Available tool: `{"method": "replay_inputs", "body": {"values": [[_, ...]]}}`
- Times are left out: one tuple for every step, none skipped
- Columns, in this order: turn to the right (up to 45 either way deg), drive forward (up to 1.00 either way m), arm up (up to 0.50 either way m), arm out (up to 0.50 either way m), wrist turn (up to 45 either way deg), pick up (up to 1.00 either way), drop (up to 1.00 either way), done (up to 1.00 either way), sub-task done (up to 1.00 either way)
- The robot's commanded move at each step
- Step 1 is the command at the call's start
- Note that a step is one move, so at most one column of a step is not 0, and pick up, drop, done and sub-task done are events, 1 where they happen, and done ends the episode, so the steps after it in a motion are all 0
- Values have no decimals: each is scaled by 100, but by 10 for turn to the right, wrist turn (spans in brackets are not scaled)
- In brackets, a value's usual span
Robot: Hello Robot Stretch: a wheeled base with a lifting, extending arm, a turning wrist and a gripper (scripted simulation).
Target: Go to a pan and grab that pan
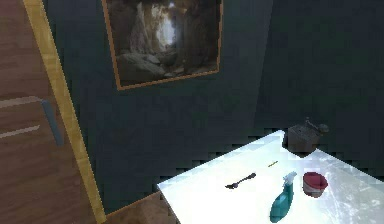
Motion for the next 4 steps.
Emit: {"method": "replay_inputs", "body": {"values": [[0, 0, -30, 0, 0, 0, 0, 0, 0], [0, 0, 0, 0, 0, 100, 0, 0, 0], [0, 0, 10, 0, 0, 0, 0, 0, 0], [0, 0, 0, 0, 0, 0, 0, 100, 0]]}}
